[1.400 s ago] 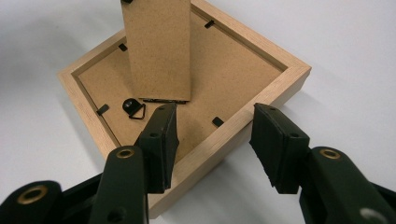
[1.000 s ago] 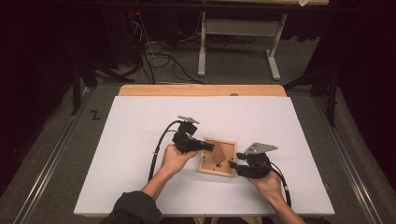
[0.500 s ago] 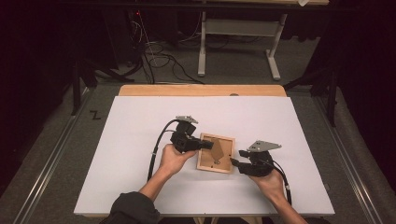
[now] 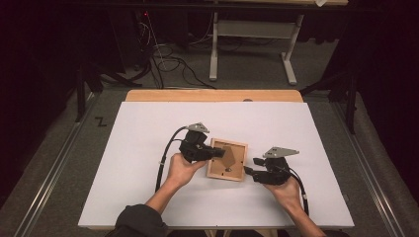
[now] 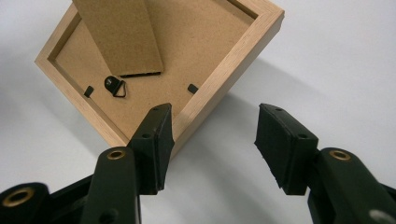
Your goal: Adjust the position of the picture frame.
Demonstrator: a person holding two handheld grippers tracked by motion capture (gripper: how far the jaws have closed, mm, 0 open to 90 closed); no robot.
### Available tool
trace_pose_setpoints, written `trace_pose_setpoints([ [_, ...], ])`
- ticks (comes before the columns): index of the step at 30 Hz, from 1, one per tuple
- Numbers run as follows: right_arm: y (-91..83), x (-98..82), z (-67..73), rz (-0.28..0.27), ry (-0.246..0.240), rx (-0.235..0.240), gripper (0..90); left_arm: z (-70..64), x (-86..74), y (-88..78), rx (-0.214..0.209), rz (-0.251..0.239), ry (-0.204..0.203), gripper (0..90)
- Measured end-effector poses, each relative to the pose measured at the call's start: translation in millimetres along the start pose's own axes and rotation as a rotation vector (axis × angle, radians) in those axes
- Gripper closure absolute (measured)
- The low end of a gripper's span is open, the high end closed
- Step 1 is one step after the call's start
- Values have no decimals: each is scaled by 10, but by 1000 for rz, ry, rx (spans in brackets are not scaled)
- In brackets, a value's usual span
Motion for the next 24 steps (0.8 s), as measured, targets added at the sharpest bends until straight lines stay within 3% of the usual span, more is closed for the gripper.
trace_pose_setpoints([
  [5,17,2,-8,-4,27,24,455,-4,-1,1,1,-7,1,887],
  [18,39,8,16,2,35,53,413,-49,-14,-20,1,-34,21,887],
  [24,50,3,27,7,29,58,425,-36,-45,-32,6,-59,-6,887],
])
Point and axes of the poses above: each handheld gripper's, and its own axes: y roughly forward along the jaws, x roughly out of its top, z roughly to its left, the point moved 5 cm from there along y, roughly forward along the jaws, and after that the axes turned 2 degrees about -y, right-handed, at the moved point
